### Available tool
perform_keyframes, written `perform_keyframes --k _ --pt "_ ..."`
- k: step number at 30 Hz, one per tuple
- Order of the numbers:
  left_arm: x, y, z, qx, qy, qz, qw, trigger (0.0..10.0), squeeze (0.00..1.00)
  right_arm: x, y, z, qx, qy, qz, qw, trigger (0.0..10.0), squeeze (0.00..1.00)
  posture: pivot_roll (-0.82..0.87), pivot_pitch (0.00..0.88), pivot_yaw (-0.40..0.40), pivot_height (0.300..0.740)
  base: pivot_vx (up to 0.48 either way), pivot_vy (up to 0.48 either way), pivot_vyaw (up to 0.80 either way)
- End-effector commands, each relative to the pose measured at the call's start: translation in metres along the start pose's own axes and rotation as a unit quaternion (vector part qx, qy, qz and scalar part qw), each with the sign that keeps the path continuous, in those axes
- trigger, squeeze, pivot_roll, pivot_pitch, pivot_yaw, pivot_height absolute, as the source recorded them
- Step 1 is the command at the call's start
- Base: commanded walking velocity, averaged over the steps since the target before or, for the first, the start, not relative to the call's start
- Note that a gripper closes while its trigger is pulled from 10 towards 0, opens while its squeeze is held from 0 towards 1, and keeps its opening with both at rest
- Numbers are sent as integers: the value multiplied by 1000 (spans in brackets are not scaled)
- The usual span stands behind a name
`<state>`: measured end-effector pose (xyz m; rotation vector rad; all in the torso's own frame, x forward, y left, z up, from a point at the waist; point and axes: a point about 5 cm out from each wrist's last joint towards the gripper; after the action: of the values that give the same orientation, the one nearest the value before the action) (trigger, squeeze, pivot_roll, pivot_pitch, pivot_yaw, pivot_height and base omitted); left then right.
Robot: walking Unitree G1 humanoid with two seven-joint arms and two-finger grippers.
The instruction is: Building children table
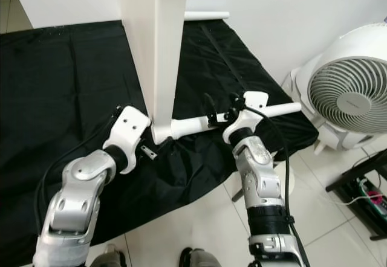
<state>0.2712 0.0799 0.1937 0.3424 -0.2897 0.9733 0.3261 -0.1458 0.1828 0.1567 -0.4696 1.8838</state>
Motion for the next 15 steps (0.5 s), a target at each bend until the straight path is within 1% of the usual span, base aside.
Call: perform_keyframes --k 1,5,8,15 --pt "-1 -7 -3 37 68 148 986 10000 0 -2 -1 -1 -1 -1 -4 1000 10000 0 118 134 -104 740 0 0 0" --pt "3 -12 0 39 75 163 983 10000 0 -1 -2 1 -3 -3 -3 1000 10000 0 112 138 -105 740 0 0 0" --pt "9 -19 4 43 82 179 979 10000 0 0 0 1 -6 -3 -5 1000 10000 0 101 139 -99 740 0 0 0" --pt "8 -21 8 38 87 178 979 10000 0 0 0 1 -7 -2 -8 1000 10000 0 96 139 -95 740 0 0 0"
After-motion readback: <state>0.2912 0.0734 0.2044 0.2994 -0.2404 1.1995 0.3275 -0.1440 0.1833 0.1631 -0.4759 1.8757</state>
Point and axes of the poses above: a point about 5 cm out from each wrist's last joint towards the gripper, its own y axis pointing back from the gripper into the wrist, its own z axis along the axis of the wrist's last joint, x = y × z, and after that the axes turned 10 degrees about -y, right-handed
